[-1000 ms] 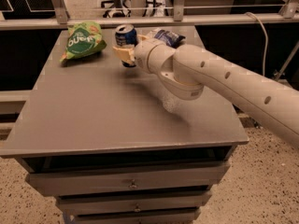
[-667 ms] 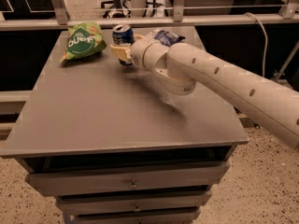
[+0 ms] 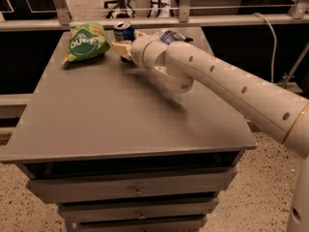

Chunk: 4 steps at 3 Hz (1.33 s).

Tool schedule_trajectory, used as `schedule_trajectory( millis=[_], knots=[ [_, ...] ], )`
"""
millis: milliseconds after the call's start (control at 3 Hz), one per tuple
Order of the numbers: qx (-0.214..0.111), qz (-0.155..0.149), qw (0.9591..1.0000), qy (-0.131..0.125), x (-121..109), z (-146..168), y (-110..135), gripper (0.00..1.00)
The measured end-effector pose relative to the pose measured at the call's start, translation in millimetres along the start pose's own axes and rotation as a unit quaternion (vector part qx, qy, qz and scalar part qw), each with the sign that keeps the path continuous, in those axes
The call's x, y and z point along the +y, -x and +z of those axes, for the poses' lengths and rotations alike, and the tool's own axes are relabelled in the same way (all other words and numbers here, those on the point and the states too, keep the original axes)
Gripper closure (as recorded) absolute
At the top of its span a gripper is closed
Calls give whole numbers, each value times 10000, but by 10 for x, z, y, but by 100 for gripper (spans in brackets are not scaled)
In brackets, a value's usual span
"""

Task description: Move pepsi can near green rice chip bag

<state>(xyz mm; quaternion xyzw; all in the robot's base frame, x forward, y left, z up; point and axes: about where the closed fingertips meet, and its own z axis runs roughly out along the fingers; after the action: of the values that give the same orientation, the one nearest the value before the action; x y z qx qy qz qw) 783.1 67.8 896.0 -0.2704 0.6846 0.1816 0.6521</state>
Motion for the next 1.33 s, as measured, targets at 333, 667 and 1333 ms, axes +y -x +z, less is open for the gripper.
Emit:
schedule_trajectory(
  millis=[333, 667, 1333],
  knots=[
    [-78, 3, 10000, 4, -46, 209, 13, 100],
    [-102, 12, 9999, 49, -37, 333, 9, 100],
    [-155, 144, 9997, 121, 13, 488, -50, 62]
  ],
)
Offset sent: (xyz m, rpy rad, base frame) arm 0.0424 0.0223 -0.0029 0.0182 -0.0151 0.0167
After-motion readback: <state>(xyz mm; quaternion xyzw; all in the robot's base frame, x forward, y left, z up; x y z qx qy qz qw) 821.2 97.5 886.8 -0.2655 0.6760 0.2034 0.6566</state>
